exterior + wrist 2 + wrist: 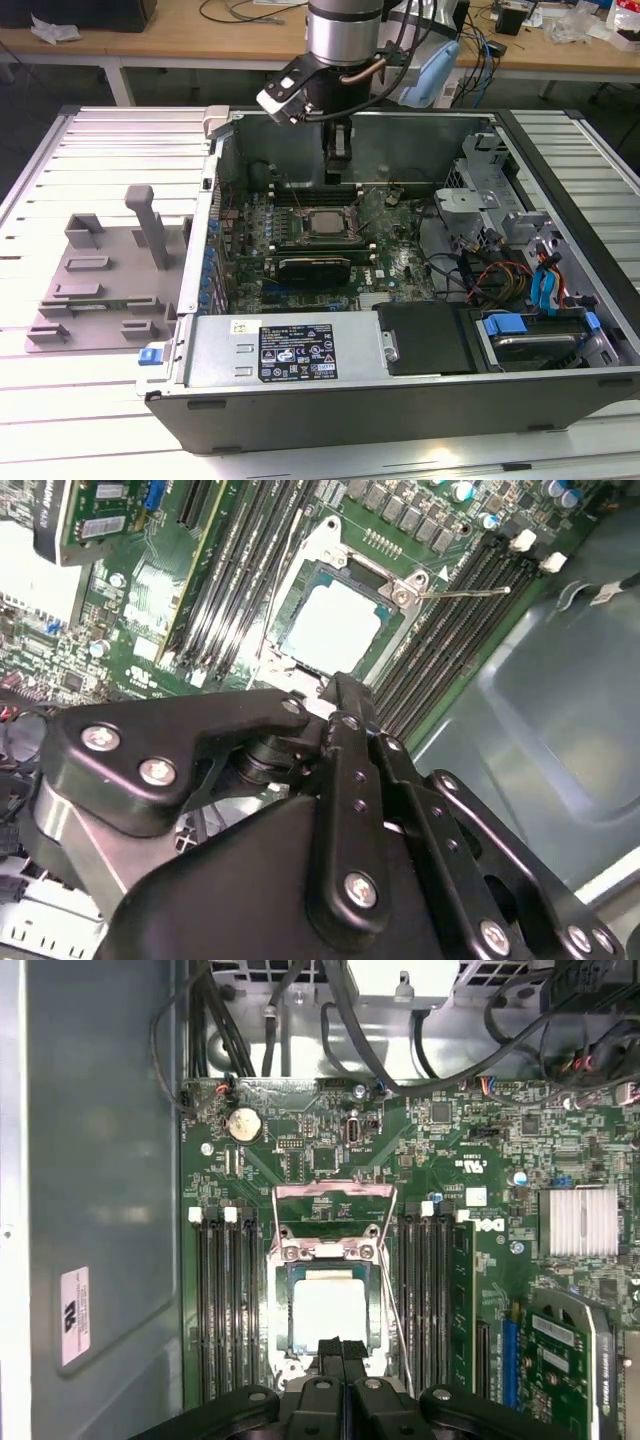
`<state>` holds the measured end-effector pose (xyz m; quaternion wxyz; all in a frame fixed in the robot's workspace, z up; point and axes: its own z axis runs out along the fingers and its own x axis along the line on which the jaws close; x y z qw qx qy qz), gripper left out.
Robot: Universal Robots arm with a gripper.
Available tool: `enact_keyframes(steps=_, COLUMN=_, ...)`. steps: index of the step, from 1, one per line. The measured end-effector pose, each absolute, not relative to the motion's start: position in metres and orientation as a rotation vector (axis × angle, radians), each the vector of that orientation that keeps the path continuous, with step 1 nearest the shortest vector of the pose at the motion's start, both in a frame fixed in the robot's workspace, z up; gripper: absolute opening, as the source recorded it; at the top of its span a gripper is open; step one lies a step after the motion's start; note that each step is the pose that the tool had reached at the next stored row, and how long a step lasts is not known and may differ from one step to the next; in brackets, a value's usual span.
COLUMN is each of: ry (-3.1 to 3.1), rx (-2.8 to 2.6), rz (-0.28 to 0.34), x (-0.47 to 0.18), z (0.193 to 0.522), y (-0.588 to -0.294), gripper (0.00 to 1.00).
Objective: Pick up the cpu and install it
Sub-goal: 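Close the cpu cover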
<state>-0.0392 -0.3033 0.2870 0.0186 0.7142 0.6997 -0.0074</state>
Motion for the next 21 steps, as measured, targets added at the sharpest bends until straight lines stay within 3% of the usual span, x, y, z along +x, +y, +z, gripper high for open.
enact_keyframes(steps=21, ry=2.173, rx=2.218, rz=-0.024, x=0.054, z=0.286, y=-0.303, gripper=0.11)
